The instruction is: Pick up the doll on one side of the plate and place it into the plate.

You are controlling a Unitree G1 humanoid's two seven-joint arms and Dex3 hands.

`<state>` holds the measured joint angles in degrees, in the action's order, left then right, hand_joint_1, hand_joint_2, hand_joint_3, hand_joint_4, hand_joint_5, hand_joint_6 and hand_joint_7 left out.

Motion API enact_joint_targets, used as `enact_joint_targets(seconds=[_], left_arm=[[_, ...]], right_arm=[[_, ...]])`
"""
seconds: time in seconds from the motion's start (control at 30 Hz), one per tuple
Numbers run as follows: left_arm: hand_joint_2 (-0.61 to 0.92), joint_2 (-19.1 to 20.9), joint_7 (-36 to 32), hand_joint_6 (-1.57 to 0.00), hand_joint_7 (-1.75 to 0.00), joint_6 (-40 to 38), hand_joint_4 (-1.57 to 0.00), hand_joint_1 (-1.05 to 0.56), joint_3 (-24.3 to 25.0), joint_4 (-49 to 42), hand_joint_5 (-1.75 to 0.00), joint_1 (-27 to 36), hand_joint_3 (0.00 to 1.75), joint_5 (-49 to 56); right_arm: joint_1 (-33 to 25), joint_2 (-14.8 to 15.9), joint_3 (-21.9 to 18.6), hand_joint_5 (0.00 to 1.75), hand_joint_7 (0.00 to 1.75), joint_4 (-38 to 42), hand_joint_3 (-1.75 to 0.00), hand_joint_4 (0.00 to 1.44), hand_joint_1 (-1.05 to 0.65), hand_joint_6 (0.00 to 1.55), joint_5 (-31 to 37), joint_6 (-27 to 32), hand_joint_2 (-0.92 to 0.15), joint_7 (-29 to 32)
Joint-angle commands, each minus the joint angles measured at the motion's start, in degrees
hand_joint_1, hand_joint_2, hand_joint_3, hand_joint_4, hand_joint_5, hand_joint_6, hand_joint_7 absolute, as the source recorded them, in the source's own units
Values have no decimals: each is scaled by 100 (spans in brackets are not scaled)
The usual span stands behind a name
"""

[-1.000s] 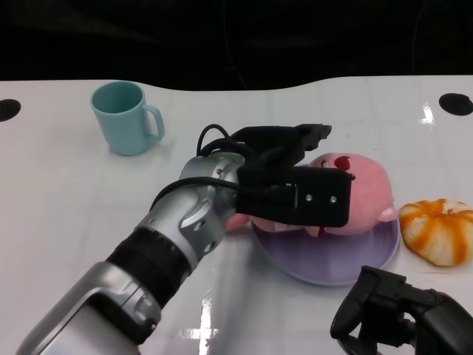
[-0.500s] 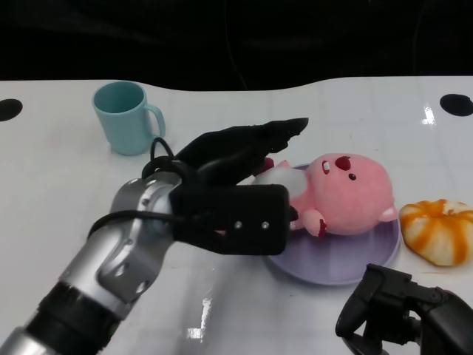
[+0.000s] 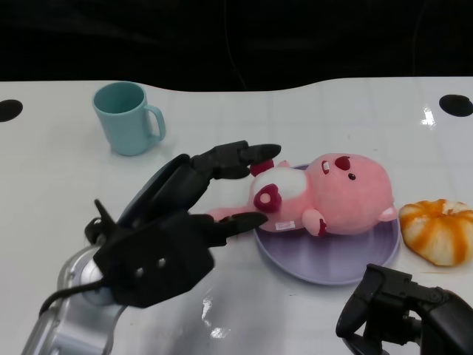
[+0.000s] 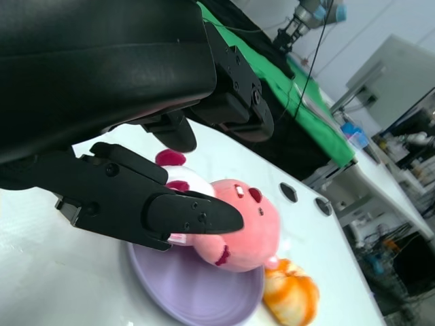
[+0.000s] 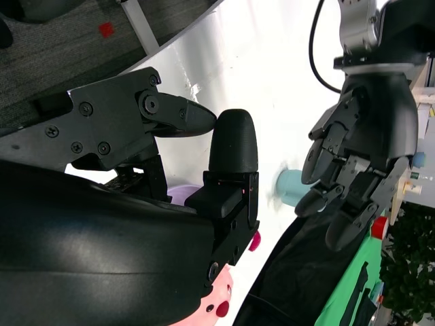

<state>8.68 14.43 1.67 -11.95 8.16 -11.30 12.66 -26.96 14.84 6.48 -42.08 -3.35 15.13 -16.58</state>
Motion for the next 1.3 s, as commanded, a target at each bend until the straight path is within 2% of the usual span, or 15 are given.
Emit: enact_joint_targets(seconds=[0.03,0.13,0.23,0.3,0.4,0.53,0.8,1.0,1.1,1.3], left_arm=[[49,-186,-311,-80,-37,414,-48,-12,295,111,-111,394,98,-386],[43,-371,-424,-83,-69,431,-66,-8,485,276,-125,749,122,-728],[47,-522,-368,-86,-101,-100,-80,-7,671,721,-138,1118,131,-1257],[43,-503,-326,-88,-125,-556,-90,-9,737,1102,-154,1332,138,-1469],[38,-381,-285,-86,-150,-1039,-96,-12,798,1613,-171,1634,150,-1579],[32,-193,-133,-80,-171,-1644,-95,-15,921,2219,-174,2051,158,-1965],[31,-125,-230,-82,-175,-2746,-96,-14,1160,3105,-175,2689,155,-2756],[35,46,-111,-81,-175,-3649,-97,-14,1417,3295,-175,2800,155,-3478],[34,148,-2,-79,-173,-3665,-96,-12,1352,3121,-175,2807,154,-3541],[35,84,188,-81,-173,-3205,-99,-7,1214,2471,-175,2760,153,-3525]], right_arm=[[10,46,-50,172,149,-25,-57,64,-26,55,-27,-62,-82,-6],[23,43,-42,172,149,-10,-58,64,-25,55,-37,-77,-82,-16],[28,37,-22,172,149,-19,-58,64,-26,54,-38,-54,-82,-13],[28,30,-5,172,149,-43,-58,64,-26,54,-26,-20,-82,1],[31,16,11,173,150,-64,-58,64,-25,54,-37,9,-82,9],[35,17,31,173,150,-90,-58,64,-26,54,-16,33,-82,18],[56,9,63,173,150,-117,-58,64,-27,54,11,52,-82,46],[76,34,-4,172,150,-89,-60,65,-26,54,-35,31,-81,15],[64,51,-32,171,149,-77,-61,65,-26,55,-28,4,-80,6],[16,76,-124,170,148,-61,-64,66,-24,55,-80,-36,-78,-35]])
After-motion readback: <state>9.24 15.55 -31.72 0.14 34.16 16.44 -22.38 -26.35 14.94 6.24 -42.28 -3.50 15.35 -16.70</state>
